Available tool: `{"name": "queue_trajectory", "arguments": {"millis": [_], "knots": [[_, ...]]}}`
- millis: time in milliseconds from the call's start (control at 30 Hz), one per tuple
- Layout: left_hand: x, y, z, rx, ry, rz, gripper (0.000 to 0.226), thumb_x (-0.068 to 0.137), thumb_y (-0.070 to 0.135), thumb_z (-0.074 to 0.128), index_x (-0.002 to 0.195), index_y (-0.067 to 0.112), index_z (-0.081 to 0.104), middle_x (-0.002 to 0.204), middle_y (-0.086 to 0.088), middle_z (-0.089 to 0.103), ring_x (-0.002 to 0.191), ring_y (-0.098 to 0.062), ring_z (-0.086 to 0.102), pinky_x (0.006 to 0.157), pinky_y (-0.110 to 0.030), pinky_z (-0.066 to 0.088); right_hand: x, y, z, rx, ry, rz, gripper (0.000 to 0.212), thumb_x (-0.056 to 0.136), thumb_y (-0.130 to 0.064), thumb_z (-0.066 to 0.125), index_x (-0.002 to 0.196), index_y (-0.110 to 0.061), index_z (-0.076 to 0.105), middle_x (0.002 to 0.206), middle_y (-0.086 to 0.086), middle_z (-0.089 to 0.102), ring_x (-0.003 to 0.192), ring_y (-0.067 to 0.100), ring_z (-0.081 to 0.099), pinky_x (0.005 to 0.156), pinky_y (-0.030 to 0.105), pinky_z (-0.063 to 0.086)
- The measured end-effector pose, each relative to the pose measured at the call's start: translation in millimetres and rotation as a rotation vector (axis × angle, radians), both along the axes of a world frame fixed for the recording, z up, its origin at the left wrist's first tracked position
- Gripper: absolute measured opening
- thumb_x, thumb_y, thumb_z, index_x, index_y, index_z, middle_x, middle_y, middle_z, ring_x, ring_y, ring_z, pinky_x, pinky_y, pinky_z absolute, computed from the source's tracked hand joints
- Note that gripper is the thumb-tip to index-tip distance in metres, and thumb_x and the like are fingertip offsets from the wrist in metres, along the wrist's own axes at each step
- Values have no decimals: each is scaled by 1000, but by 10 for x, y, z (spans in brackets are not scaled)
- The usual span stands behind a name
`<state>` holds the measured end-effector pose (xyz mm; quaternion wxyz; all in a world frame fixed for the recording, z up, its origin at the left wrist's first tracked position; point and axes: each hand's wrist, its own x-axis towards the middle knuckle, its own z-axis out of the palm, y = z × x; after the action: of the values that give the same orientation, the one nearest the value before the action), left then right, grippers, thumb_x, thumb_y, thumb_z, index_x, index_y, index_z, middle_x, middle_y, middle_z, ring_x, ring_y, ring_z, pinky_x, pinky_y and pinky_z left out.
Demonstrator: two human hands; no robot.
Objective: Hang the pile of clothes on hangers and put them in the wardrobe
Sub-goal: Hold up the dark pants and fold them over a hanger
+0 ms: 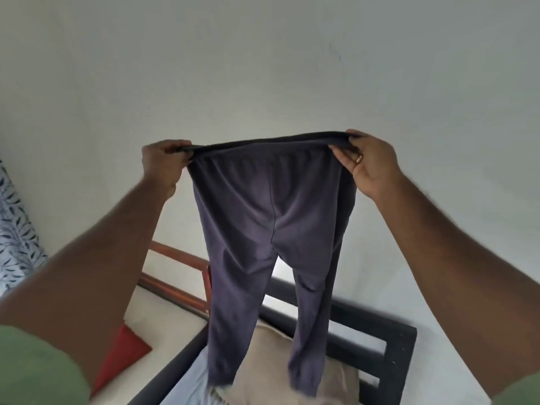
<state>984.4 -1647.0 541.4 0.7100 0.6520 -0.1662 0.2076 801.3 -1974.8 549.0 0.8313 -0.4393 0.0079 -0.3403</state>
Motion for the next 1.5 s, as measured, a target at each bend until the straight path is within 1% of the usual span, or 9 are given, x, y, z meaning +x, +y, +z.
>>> {"name": "queue_trajectory", "arguments": {"millis": [200,400,500,633,767,933,1067,1367,1500], "knots": [[-657,669,-439,127,106,44,23,77,-7,79,94,6,76,85,-4,72,77,-18,71,73,-23,59,-792,659,-392,-166,144,-26,15,95,8,57,103,2,68,101,19,71,90,31,76,79,35,62],[-1756,1817,-1616,238,311,-39,37,87,-28,49,73,6,57,69,-10,61,49,-13,65,43,-13,49,-1703,1810,-1817,-350,404,121,20,87,8,70,105,1,67,97,18,71,87,29,73,88,39,61],[-2142,2548,-2423,255,495,-5,41,91,-23,35,72,8,54,78,-13,54,52,-16,63,41,-13,48,-2227,2446,-2782,-602,555,199,26,76,9,80,96,-7,74,97,23,75,87,31,71,87,51,59],[-2564,3506,-3480,186,788,78,13,87,-9,55,88,-1,64,103,-30,66,62,-19,71,50,-22,57,-2673,3181,-3996,-1156,724,120,14,69,-21,81,79,-27,74,64,-3,71,62,12,64,62,47,59],[-3259,4055,-4276,298,939,291,17,80,7,81,86,-5,71,73,-17,67,43,-12,64,43,-17,51,-3206,3856,-4788,-1634,663,157,25,72,-46,81,72,-21,75,84,-2,58,82,24,57,67,34,49],[-3978,4690,-5318,487,1048,386,18,74,-7,78,88,4,75,86,-18,71,61,-22,56,39,-17,44,-3685,4455,-5586,-1475,704,797,23,86,-27,80,92,-7,70,141,-5,59,139,2,42,110,30,42],[-4579,5100,-6114,509,1130,449,26,76,-12,69,93,7,72,88,-20,71,62,-24,56,52,-25,44,-4110,4923,-6153,-1381,841,1017,51,92,-37,73,141,-28,60,142,-17,55,129,-6,48,106,16,40],[-5667,5928,-7382,609,1218,571,39,75,-11,63,108,8,73,88,-17,69,73,-31,62,65,-35,49,-4793,5757,-7294,-1418,927,1360,45,92,-37,72,136,-34,61,125,-29,61,98,-13,59,89,11,45],[-6094,6280,-7770,700,1205,600,39,76,-14,62,110,1,73,85,-13,62,80,-26,58,72,-30,44,-5014,6108,-7819,-1449,877,1472,41,91,-36,72,131,-32,62,139,-27,57,119,-4,57,100,20,48]]}}
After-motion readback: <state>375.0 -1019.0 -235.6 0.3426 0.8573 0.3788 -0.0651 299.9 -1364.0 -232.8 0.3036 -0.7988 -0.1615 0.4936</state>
